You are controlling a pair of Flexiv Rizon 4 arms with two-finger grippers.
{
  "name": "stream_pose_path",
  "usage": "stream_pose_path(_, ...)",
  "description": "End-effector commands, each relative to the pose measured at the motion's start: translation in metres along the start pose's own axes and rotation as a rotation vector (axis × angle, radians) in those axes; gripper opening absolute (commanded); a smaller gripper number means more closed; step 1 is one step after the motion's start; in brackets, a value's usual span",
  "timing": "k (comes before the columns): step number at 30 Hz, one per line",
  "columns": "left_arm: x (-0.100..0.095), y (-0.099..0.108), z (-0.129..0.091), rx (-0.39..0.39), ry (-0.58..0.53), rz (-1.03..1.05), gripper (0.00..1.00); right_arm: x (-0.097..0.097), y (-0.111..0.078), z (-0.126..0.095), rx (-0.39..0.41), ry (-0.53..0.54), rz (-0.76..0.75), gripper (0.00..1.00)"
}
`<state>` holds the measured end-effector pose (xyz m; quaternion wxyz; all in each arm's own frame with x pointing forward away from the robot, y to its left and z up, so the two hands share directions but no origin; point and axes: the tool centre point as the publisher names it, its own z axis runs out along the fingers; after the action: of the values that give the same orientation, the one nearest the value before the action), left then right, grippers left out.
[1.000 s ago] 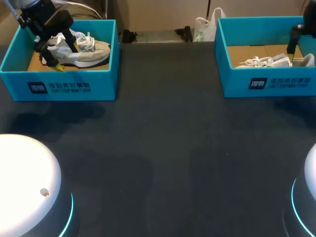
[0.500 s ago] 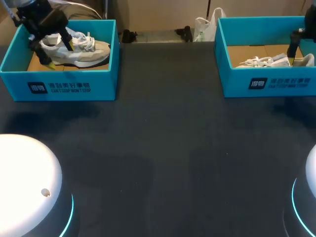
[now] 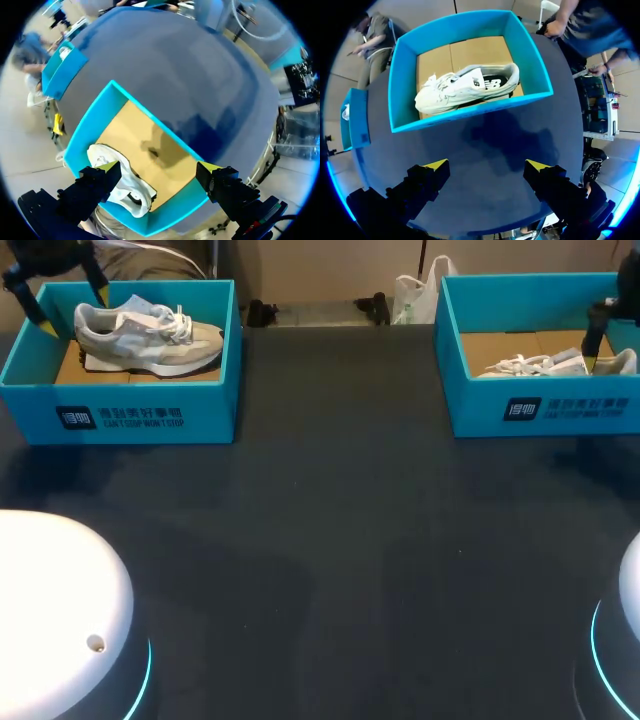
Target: Take the shoe out of the shoebox, open the shoe tongue, remove and reinsert the insole, then place the shoe into the shoebox
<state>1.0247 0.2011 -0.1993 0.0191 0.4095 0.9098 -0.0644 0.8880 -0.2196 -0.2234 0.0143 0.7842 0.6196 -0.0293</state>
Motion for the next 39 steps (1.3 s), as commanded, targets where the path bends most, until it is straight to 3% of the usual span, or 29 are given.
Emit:
stream_pose_path(1, -0.001, -0.002, -0.001, -0.004, 0.009, -0.004, 1.00, 0.000, -0.001, 0.000, -0.003, -0.001, 0.001, 1.00)
stream_pose_path(4, -0.001, -0.002, -0.001, -0.004, 0.009, -0.004, 1.00, 0.000, -0.001, 0.000, -0.003, -0.001, 0.001, 1.00)
stream_pose_path(13, -0.020, 0.088, -0.011, -0.152, 0.060, 0.221, 1.00, 0.000, -0.001, 0.000, -0.003, -0.001, 0.001, 1.00)
stream_pose_path(15, -0.023, 0.103, -0.017, -0.138, 0.083, 0.298, 1.00, 0.000, -0.001, 0.000, -0.003, -0.001, 0.001, 1.00)
stream_pose_path(28, -0.024, 0.103, -0.015, -0.130, 0.075, 0.336, 1.00, 0.000, -0.001, 0.000, -0.003, -0.001, 0.001, 1.00)
stream_pose_path(37, -0.036, 0.139, -0.012, -0.126, 0.122, 0.523, 1.00, 0.000, -0.001, 0.000, -0.003, -0.001, 0.001, 1.00)
stream_pose_path(39, -0.036, 0.139, -0.012, -0.126, 0.122, 0.523, 1.00, 0.000, -0.001, 0.000, -0.003, -0.001, 0.001, 1.00)
